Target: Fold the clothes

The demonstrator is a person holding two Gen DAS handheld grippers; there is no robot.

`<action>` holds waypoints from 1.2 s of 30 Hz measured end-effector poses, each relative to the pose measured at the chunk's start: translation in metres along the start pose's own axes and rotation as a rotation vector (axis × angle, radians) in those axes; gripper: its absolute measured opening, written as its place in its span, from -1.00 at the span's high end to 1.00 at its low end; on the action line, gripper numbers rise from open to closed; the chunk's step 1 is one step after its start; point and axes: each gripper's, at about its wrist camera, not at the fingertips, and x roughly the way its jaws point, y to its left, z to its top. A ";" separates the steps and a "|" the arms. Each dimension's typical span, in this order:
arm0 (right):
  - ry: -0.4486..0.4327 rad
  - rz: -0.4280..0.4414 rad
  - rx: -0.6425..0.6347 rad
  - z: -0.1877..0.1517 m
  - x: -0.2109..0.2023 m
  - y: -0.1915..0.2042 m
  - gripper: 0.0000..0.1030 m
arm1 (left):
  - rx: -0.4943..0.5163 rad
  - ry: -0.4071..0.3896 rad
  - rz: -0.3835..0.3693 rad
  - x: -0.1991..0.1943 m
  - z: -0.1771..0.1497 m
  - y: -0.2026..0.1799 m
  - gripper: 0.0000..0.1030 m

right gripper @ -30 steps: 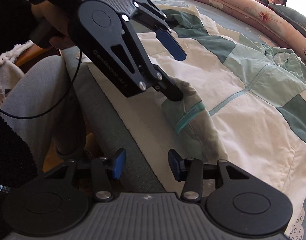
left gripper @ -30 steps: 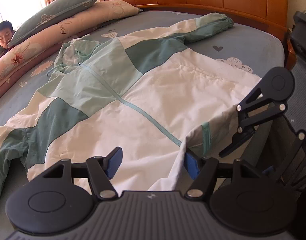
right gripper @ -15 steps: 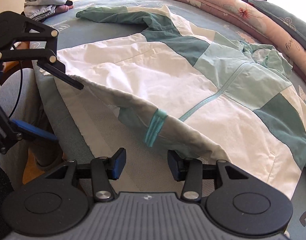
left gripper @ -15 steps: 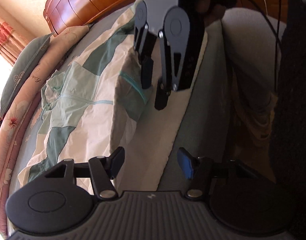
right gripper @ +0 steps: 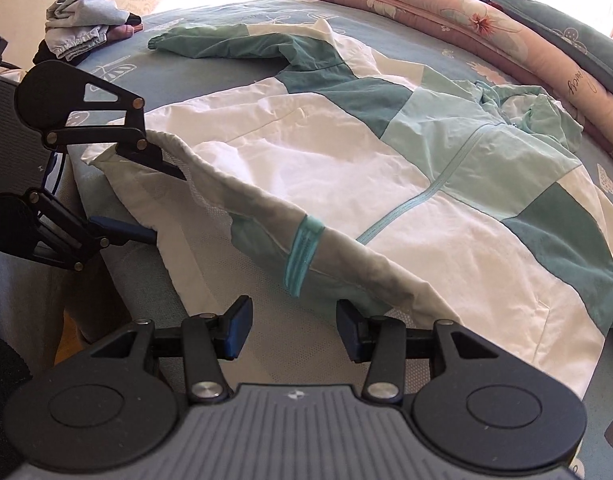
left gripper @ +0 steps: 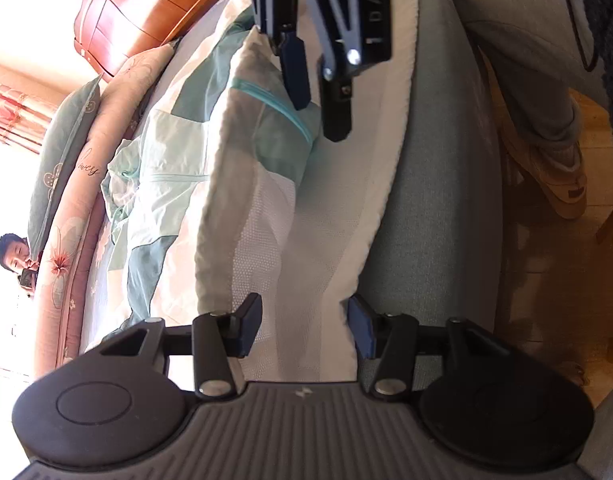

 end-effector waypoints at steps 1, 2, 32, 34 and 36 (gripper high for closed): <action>-0.011 0.030 -0.025 -0.001 -0.001 0.005 0.00 | -0.017 -0.002 0.003 0.000 0.000 0.003 0.03; -0.010 0.065 -0.044 -0.002 0.000 0.011 0.00 | -0.042 -0.002 -0.001 0.000 -0.001 0.006 0.03; 0.155 0.096 -0.162 -0.008 -0.001 0.037 0.93 | -0.431 0.003 -0.458 -0.006 -0.009 0.037 0.99; 0.192 0.128 -0.154 -0.013 0.001 0.038 0.91 | -0.436 0.028 -0.491 -0.001 -0.008 0.032 0.99; 0.205 0.135 -0.139 -0.012 0.003 0.037 0.82 | -0.436 0.043 -0.489 0.000 -0.006 0.030 0.97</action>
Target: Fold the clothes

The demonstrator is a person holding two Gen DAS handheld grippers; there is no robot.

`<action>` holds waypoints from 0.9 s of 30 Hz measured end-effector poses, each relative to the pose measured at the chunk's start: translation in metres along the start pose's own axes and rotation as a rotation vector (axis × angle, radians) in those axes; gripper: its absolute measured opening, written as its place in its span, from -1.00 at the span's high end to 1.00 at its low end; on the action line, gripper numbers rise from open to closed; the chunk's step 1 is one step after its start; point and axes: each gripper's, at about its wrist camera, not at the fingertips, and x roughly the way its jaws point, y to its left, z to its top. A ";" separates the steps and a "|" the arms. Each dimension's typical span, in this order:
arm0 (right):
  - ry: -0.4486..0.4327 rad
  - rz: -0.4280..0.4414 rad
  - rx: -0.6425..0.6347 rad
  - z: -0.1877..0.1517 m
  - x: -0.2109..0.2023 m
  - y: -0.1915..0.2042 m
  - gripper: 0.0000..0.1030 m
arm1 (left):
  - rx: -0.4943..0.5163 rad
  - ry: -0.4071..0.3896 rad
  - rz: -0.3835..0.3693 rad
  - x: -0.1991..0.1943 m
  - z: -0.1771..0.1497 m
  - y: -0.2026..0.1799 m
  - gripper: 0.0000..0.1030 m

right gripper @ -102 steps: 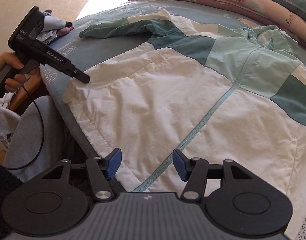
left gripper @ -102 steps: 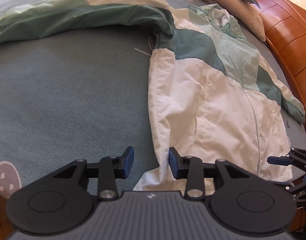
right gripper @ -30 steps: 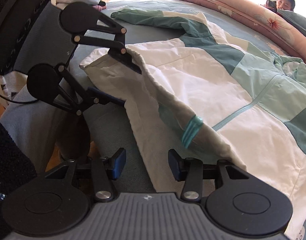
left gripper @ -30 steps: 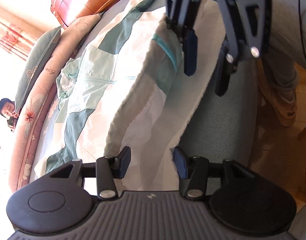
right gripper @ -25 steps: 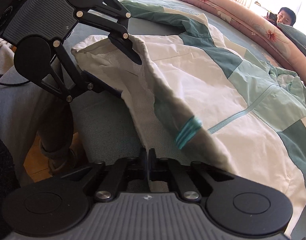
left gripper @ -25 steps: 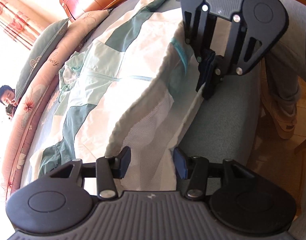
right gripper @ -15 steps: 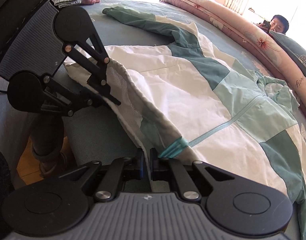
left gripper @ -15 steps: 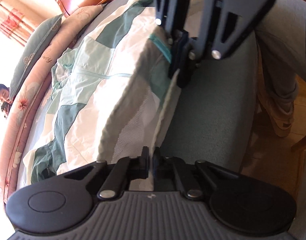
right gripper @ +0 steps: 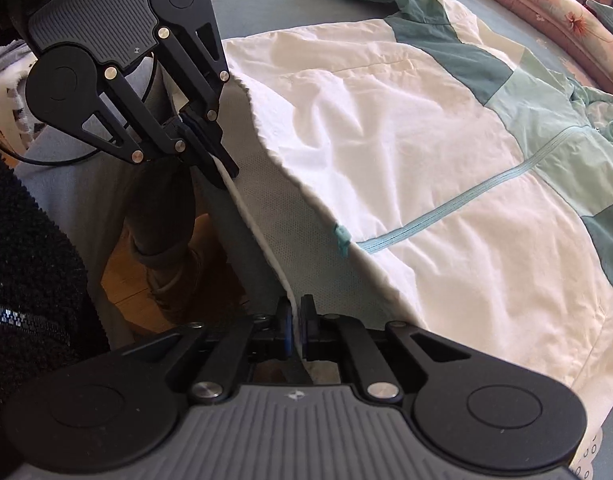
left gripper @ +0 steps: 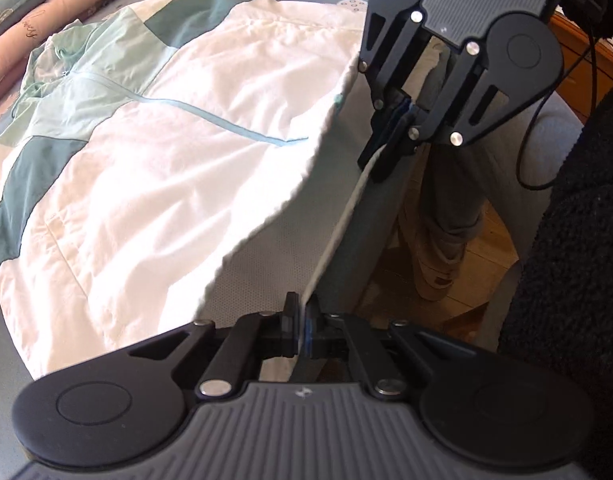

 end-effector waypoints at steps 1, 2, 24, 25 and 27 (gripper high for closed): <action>-0.005 0.012 0.011 0.002 -0.004 -0.001 0.70 | -0.003 0.002 0.002 -0.003 0.001 -0.001 0.95; -0.013 0.028 0.018 0.003 -0.009 -0.002 0.64 | -0.003 -0.003 0.002 -0.008 0.002 -0.002 0.87; -0.088 -0.192 0.582 -0.049 -0.017 -0.127 0.01 | -0.351 0.007 0.034 0.002 -0.007 0.081 0.17; -0.077 -0.206 0.585 -0.053 -0.021 -0.126 0.01 | -0.349 0.006 0.026 -0.002 -0.013 0.074 0.14; -0.065 -0.224 0.578 -0.057 -0.029 -0.122 0.01 | -0.300 0.018 0.022 -0.010 -0.019 0.060 0.08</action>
